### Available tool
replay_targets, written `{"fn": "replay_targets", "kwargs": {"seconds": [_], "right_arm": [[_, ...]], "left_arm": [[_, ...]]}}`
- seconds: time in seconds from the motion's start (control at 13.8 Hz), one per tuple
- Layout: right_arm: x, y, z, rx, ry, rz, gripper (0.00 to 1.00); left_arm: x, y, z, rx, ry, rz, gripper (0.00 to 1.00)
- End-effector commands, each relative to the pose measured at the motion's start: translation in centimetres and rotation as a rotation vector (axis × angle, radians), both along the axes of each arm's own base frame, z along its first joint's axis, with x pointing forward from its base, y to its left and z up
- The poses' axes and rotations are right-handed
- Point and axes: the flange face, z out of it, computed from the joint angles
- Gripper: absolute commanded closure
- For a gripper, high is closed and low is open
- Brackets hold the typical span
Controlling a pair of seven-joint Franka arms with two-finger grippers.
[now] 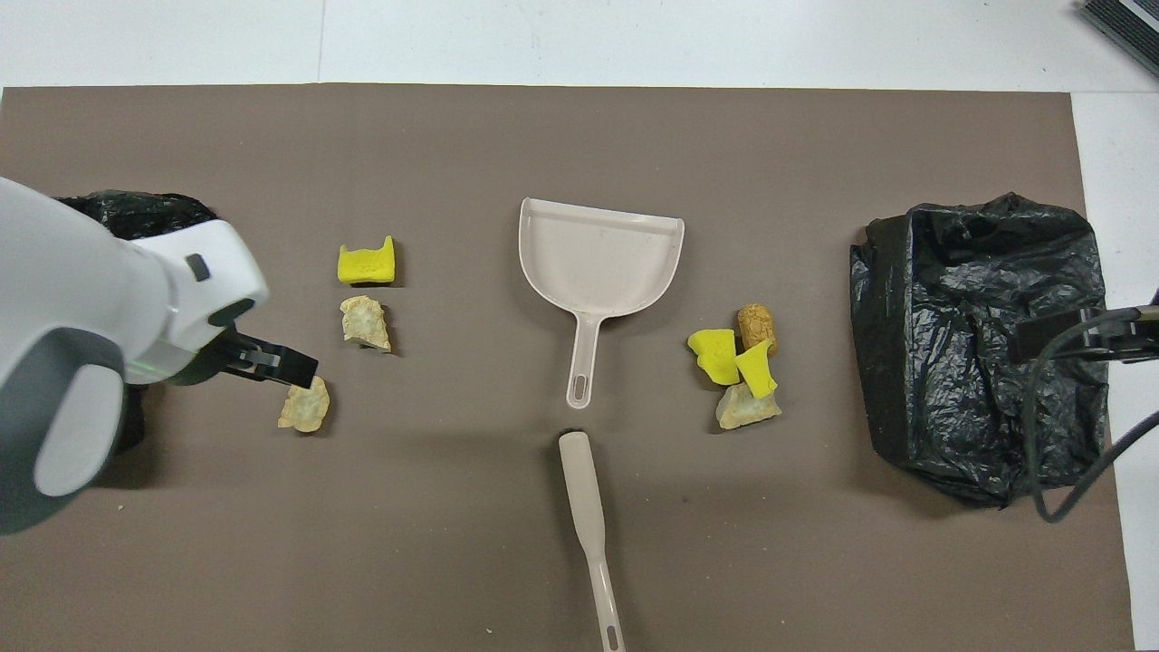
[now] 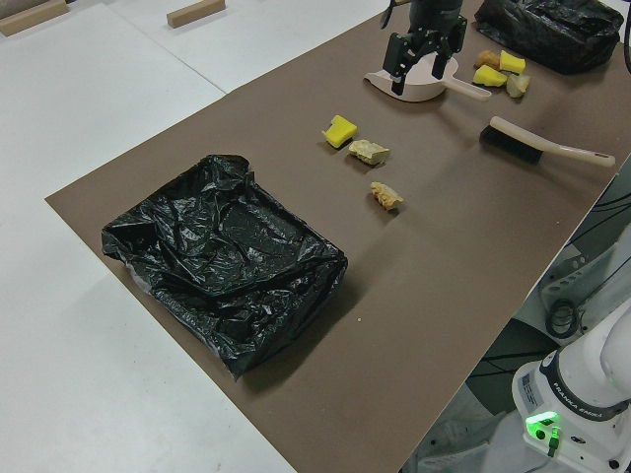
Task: Sweep and dump trash in bin
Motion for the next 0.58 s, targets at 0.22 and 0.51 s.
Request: {"fn": "replay_targets", "kwargs": {"seconds": [0.22,0.51], "right_arm": [[-0.2,-0.3,0.3,0.023,-0.006,0.022,0.00],[-0.2,-0.3,0.3,0.023,-0.006,0.022,0.00]], "left_arm": [[-9.0,-13.1,-2.8,0.000,-0.038,0.122,0.00],[-15.4,-21.5,-6.2,-0.002,-0.047,0.154,0.00]]}}
